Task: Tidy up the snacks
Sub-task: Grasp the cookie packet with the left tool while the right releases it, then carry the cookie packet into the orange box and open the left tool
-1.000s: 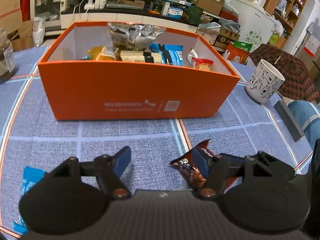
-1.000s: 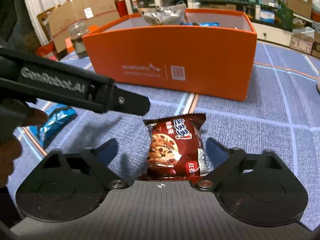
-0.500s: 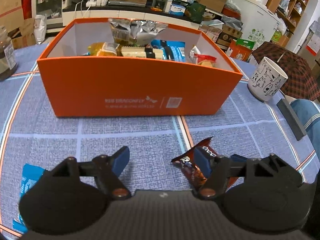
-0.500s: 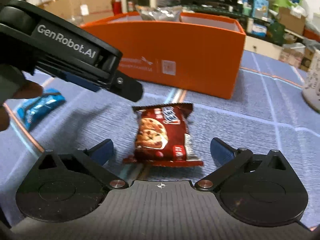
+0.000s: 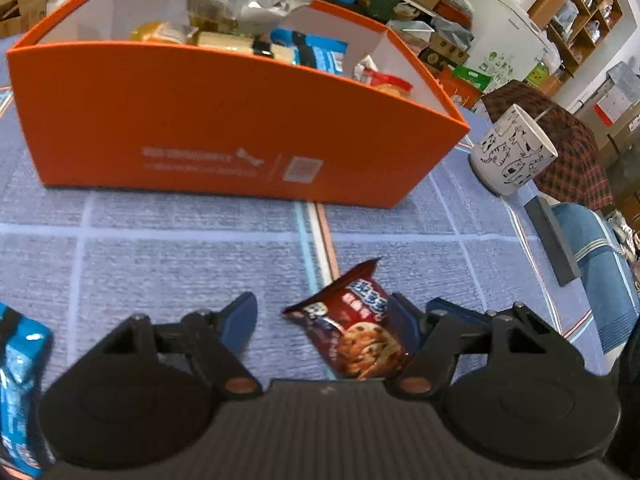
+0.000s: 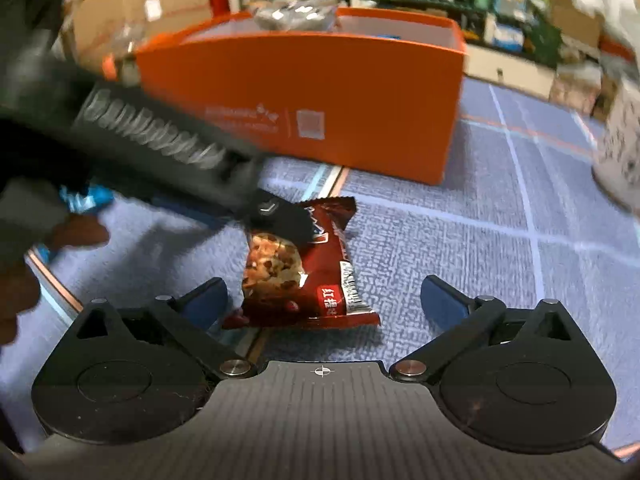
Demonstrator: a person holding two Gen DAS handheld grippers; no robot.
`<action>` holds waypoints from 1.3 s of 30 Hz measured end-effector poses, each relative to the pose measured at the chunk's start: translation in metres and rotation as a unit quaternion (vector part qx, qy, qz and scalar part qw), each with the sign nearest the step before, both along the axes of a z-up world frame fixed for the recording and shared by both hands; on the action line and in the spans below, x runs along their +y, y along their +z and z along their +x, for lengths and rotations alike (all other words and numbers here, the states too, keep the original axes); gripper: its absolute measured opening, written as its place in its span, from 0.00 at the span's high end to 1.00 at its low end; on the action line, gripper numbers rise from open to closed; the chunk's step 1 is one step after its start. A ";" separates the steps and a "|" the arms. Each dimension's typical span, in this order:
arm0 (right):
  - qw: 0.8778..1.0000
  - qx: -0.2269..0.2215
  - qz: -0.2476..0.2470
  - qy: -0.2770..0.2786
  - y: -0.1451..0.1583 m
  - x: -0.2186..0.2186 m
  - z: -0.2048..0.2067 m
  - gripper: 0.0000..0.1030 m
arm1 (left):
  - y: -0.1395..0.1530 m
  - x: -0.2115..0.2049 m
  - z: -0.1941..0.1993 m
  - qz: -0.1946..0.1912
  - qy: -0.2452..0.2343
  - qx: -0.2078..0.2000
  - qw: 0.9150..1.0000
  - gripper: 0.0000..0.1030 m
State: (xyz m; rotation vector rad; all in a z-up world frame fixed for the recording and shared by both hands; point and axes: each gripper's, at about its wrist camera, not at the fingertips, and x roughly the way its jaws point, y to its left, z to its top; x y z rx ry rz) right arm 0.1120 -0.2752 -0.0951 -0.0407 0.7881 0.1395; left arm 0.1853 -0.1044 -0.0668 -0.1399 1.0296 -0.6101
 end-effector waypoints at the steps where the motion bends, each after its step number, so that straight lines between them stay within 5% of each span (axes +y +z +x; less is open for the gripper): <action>1: 1.000 -0.005 0.007 -0.004 0.000 -0.001 -0.002 0.06 | 0.000 -0.003 -0.001 0.004 -0.002 -0.002 1.000 0.33; 4: 1.000 0.005 0.006 0.002 0.003 -0.004 -0.002 0.08 | 0.000 -0.010 -0.006 0.019 -0.013 -0.012 1.000 0.35; 6: 0.999 -0.005 0.032 0.000 0.009 -0.009 -0.007 0.24 | 0.000 -0.011 -0.008 0.018 -0.016 -0.013 1.000 0.36; 11: 0.999 -0.005 0.035 0.000 0.011 -0.011 -0.003 0.32 | -0.001 -0.014 -0.007 0.012 -0.020 -0.012 1.000 0.42; 13: 1.000 -0.012 0.021 0.013 0.010 -0.005 -0.004 0.60 | -0.001 -0.016 -0.007 0.009 -0.028 -0.012 0.999 0.47; 17: 0.999 -0.005 0.026 0.022 0.018 -0.005 -0.013 0.63 | -0.002 -0.007 -0.015 -0.031 -0.032 0.014 0.999 0.62; 20: 0.999 -0.022 0.021 0.028 0.032 -0.005 -0.028 0.63 | 0.012 -0.002 -0.023 -0.054 -0.024 0.009 0.998 0.62; 24: 0.997 -0.071 0.024 0.022 0.067 -0.010 -0.028 0.63 | 0.059 -0.009 -0.020 -0.046 -0.023 -0.049 0.997 0.62; 30: 0.990 -0.134 0.028 0.012 0.122 -0.022 0.027 0.63 | 0.118 -0.030 0.029 -0.034 -0.004 -0.122 0.992 0.62; 34: 0.990 -0.137 0.044 0.010 0.129 -0.031 0.081 0.63 | 0.118 -0.038 0.072 -0.020 0.014 -0.128 0.992 0.63; 39: 0.993 -0.105 0.059 0.007 0.099 -0.040 0.133 0.61 | 0.086 -0.049 0.113 0.008 0.017 -0.094 0.995 0.63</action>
